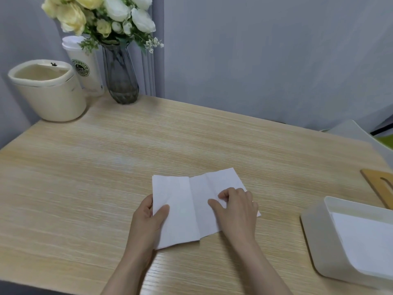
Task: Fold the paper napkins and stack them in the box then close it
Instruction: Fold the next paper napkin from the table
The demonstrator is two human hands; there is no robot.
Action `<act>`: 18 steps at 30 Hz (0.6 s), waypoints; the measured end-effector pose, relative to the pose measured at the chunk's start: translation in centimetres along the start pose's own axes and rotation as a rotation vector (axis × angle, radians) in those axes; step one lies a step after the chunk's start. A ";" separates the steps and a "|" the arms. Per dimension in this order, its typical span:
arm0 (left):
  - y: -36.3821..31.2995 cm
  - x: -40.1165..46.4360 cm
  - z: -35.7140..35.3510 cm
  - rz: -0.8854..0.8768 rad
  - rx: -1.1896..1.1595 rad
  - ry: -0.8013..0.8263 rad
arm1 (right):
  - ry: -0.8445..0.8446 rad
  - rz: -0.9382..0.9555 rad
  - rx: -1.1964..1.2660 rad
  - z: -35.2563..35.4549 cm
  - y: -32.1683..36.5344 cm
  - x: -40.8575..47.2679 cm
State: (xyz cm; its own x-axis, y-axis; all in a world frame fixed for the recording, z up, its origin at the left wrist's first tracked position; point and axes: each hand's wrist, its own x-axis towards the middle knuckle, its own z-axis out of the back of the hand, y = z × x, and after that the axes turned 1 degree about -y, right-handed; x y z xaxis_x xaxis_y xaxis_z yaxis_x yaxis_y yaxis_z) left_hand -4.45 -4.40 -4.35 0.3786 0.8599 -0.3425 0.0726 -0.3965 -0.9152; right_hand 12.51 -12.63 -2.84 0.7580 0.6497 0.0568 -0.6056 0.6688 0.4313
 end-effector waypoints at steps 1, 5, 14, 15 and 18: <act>0.0 0.0 0.0 -0.001 0.000 -0.001 | 0.010 -0.006 -0.006 -0.1 0.0 0.1; -0.1 -0.1 -0.1 -0.005 0.006 -0.002 | 0.030 -0.025 -0.035 -0.1 0.2 0.6; 0.1 0.1 0.0 0.000 0.006 0.003 | 0.010 -0.003 0.014 0.2 0.0 1.0; 0.1 0.1 0.0 0.002 0.002 0.004 | 0.015 -0.008 0.018 0.2 0.0 1.0; 0.3 0.2 0.0 0.005 -0.002 0.005 | 0.036 -0.014 -0.016 0.2 -0.1 1.0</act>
State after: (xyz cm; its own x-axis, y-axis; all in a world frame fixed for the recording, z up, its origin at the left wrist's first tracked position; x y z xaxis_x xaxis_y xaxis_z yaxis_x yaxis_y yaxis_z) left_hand -4.37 -4.32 -4.66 0.3836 0.8561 -0.3464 0.0727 -0.4020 -0.9128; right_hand 13.38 -12.11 -2.70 0.7574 0.6528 0.0180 -0.5990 0.6834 0.4173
